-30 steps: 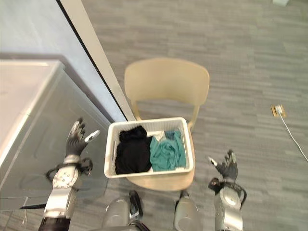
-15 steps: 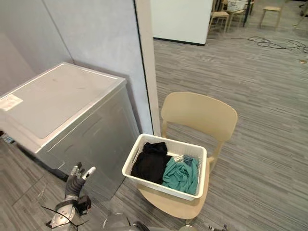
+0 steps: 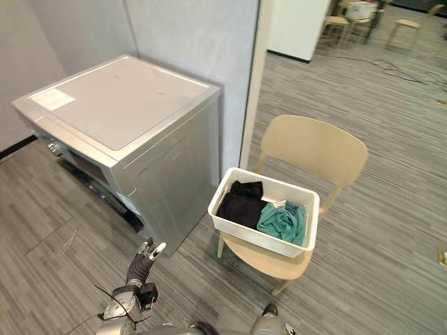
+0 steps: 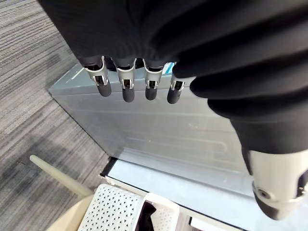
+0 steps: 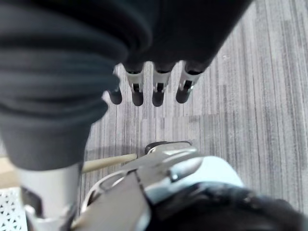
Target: Pick up the laundry basket with both hands and put the clothes into the washing machine.
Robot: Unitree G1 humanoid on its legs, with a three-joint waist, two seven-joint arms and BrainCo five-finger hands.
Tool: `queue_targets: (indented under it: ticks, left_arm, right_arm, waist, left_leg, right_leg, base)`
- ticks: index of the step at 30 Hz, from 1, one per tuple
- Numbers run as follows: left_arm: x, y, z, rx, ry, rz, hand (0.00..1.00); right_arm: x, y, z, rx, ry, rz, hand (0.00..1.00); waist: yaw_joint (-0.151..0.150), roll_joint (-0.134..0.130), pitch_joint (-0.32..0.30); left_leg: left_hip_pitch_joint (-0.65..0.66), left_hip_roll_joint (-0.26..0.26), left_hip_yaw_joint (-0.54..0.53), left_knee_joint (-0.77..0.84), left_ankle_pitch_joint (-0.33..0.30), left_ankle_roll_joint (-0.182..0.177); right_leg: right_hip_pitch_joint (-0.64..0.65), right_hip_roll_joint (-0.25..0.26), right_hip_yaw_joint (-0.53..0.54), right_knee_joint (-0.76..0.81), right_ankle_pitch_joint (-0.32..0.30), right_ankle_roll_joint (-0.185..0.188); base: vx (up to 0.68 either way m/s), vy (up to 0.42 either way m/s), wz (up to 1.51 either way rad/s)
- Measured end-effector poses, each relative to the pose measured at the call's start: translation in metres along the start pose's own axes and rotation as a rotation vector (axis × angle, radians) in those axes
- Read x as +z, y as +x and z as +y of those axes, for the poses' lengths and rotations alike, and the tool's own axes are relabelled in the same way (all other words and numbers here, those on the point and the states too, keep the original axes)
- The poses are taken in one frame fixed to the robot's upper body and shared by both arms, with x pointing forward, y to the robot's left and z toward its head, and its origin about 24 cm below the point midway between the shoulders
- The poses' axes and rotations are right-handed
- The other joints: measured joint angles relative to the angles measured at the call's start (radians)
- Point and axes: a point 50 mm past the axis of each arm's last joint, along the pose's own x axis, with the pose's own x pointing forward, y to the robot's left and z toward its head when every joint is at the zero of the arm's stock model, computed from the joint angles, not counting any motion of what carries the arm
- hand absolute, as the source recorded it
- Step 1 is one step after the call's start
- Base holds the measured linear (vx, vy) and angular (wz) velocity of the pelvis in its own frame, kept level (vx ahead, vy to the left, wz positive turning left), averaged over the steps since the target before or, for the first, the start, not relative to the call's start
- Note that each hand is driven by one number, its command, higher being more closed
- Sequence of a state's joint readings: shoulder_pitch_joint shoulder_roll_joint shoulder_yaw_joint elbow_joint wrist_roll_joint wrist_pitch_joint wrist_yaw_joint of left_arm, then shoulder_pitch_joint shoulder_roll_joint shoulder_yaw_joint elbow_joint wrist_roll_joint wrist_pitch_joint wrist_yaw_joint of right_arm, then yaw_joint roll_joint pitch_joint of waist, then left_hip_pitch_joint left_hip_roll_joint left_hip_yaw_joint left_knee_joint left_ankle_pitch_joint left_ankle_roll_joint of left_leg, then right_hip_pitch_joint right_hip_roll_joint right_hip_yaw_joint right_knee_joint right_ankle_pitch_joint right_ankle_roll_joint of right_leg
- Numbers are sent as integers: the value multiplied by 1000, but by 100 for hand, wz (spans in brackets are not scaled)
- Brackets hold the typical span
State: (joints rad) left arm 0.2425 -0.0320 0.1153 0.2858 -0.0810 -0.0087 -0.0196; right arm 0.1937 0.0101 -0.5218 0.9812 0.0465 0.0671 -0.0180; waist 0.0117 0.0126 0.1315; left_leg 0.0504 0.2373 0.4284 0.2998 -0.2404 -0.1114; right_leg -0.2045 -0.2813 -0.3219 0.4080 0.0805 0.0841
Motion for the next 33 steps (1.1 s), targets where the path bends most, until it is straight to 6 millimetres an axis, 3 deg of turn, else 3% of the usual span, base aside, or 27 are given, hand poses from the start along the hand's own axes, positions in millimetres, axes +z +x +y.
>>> queue_targets:
  ticks: [2, 3, 5, 6, 7, 8, 9, 10, 12, 13, 14, 15, 16, 17, 19, 20, 22, 23, 24, 26, 27, 29, 30, 31, 33]
  left_arm:
    - [1, 1, 1, 7, 5, -4, 0]
    - [-3, -2, 2, 13, 4, 11, 0]
    - [-6, -3, 0, 21, 0, 18, 0]
    - [-8, -4, -3, 35, -16, 27, 0]
    - [-16, -11, 0, 65, -25, 52, 0]
    - [-20, -13, 3, 85, -28, 66, 0]
    - [-25, -14, 5, 101, -29, 87, 0]
    - [-32, -20, 11, 145, -36, 110, 0]
    - [-35, -23, 15, 178, -53, 123, 0]
    - [-36, -24, 17, 188, -75, 126, 0]
    - [-36, -24, 17, 188, -75, 123, 0]
    - [-34, -22, 19, 190, -69, 116, 0]
    - [-33, -22, 20, 191, -66, 113, 0]
    - [-33, -22, 20, 190, -65, 114, 0]
    - [-33, -22, 19, 192, -62, 115, 0]
    - [-33, -22, 19, 190, -61, 115, 0]
    - [-33, -22, 19, 194, -60, 114, 0]
    - [-30, -17, 19, 200, -60, 104, 0]
    - [-27, -14, 26, 229, -57, 99, 0]
    - [-28, -14, 32, 254, -64, 103, 0]
    - [-25, -12, 33, 255, -60, 94, 0]
    - [-20, -8, 30, 236, -43, 76, 0]
    - [-19, -7, 27, 220, -33, 73, 0]
    - [-20, -7, 23, 204, -27, 77, 0]
    - [-19, -5, 17, 182, -14, 76, 0]
  right_arm:
    - [0, -1, 3, 14, -40, -4, 0]
    - [0, -1, 6, 24, -68, -10, 0]
    - [2, -2, 12, 42, -124, -30, 0]
    - [9, -4, 11, 42, -174, -73, 0]
    - [28, -6, 15, 57, -243, -162, 0]
    - [38, -7, 19, 71, -272, -206, 0]
    - [48, -8, 26, 87, -296, -244, 0]
    - [59, -13, 44, 143, -333, -307, 0]
    - [67, -21, 67, 213, -352, -372, 0]
    - [77, -26, 78, 244, -350, -418, 0]
    - [79, -29, 86, 265, -338, -437, 0]
    - [86, -34, 96, 292, -314, -478, 0]
    - [94, -40, 101, 305, -291, -519, 0]
    - [97, -42, 101, 309, -287, -535, 0]
    - [101, -46, 98, 302, -260, -563, 0]
    - [104, -45, 94, 285, -260, -573, 0]
    - [109, -45, 90, 274, -270, -588, 0]
    - [110, -43, 89, 263, -251, -580, 0]
    - [107, -44, 94, 276, -234, -573, 0]
    - [108, -46, 95, 276, -205, -579, 0]
    - [113, -46, 91, 258, -180, -592, 0]
    - [120, -45, 84, 226, -148, -607, 0]
    - [122, -44, 78, 206, -132, -607, 0]
    - [124, -43, 73, 187, -123, -608, 0]
    - [128, -42, 68, 164, -123, -620, 0]
  waist:
    - [4, 0, 2]
    - [4, -14, -3]
    - [4, -35, -6]
    - [12, -47, -11]
    - [60, -23, -27]
    - [68, -24, -19]
    - [66, -9, -19]
    - [60, 0, -21]
    - [59, 2, -15]
    - [59, 2, -13]
    - [59, 1, -13]
    - [59, -6, -7]
    - [57, -16, 6]
    - [57, -23, 12]
    - [55, -36, 18]
    - [53, -31, 19]
    - [53, 0, 24]
    - [50, -9, 43]
    - [41, -30, 50]
    - [22, -42, 48]
    - [21, -44, 45]
    - [6, -38, 47]
    - [3, -36, 49]
    - [-1, -26, 54]
    - [-11, -2, 77]
  left_leg:
    - [-15, 7, -41, -1, 25, -6]
    - [-36, -4, -80, -1, 45, -6]
    - [-87, -37, -154, 3, 77, -9]
    - [-134, -54, -211, -2, 105, -13]
    - [-173, -61, -230, -52, 156, 0]
    - [-199, -58, -238, -69, 181, 1]
    - [-214, -55, -253, -88, 210, 17]
    - [-228, -60, -285, -152, 281, 33]
    - [-254, -60, -286, -176, 357, 28]
    - [-271, -62, -247, -207, 408, 59]
    - [-278, -57, -188, -206, 379, 93]
    - [-309, -23, -68, -127, 323, 162]
    - [-333, 8, -15, -36, 299, 193]
    - [-339, 14, -13, 9, 293, 200]
    - [-349, 47, -27, 139, 238, 175]
    - [-348, 70, -64, 195, 199, 144]
    - [-315, 91, -81, 160, 138, 65]
    - [-301, 37, -69, 123, 104, 48]
    - [-300, -13, -62, 76, 108, 66]
    - [-306, -32, -33, 90, 100, 76]
    - [-334, -78, -50, 109, 89, 99]
    - [-368, -129, -76, 129, 68, 131]
    - [-360, -161, -86, 131, 55, 148]
    - [-325, -191, -100, 123, 41, 163]
    - [-261, -208, -123, 83, 27, 165]
  right_leg:
    - [-25, 33, 102, 261, -127, 16]
    - [-17, 69, 197, 339, -198, 58]
    - [15, 97, 298, 322, -297, 101]
    - [51, 117, 328, 228, -345, 114]
    - [74, 139, 342, 90, -388, 50]
    - [68, 147, 343, 54, -396, 35]
    - [55, 154, 323, 49, -384, 29]
    - [36, 155, 281, 49, -377, 17]
    - [32, 140, 211, 60, -382, 5]
    - [38, 127, 153, 51, -373, -15]
    - [40, 117, 123, 42, -363, -26]
    - [48, 99, 71, 34, -348, -33]
    - [70, 77, 22, 23, -337, -28]
    - [80, 60, -4, 22, -334, -25]
    - [113, 14, -63, 7, -319, 1]
    - [139, -2, -95, -23, -301, 31]
    - [167, -14, -127, -58, -273, 78]
    - [174, -33, -127, -73, -272, 89]
    - [198, -42, -102, -148, -262, 96]
    - [258, -46, -122, -243, -187, 90]
    - [273, -82, -159, -272, -136, 115]
    - [273, -126, -191, -253, -102, 139]
    - [271, -162, -193, -201, -85, 131]
    - [249, -206, -189, -82, -61, 79]
    - [184, -245, -151, 111, -42, -123]
  base:
    - [-174, -134, 48]
    - [-118, -197, 78]
    - [-97, -209, 127]
    - [-88, -267, 114]
    - [-131, -259, 67]
    - [-135, -214, 17]
    - [-158, -140, 65]
    - [-150, -145, 84]
    - [-151, -104, 117]
    - [-156, -26, 121]
    - [-164, 21, 122]
    - [-103, 76, 125]
    - [-87, 102, 126]
    - [-79, 156, 122]
    - [-65, 209, 98]
    - [-27, 330, 88]
    - [11, 455, 78]
    - [28, 483, 82]
    - [19, 388, 88]
    - [87, 249, 85]
    - [140, 380, 74]
    - [141, 375, 75]
    - [185, 357, 72]
    - [170, 292, 43]
    - [137, 237, 29]
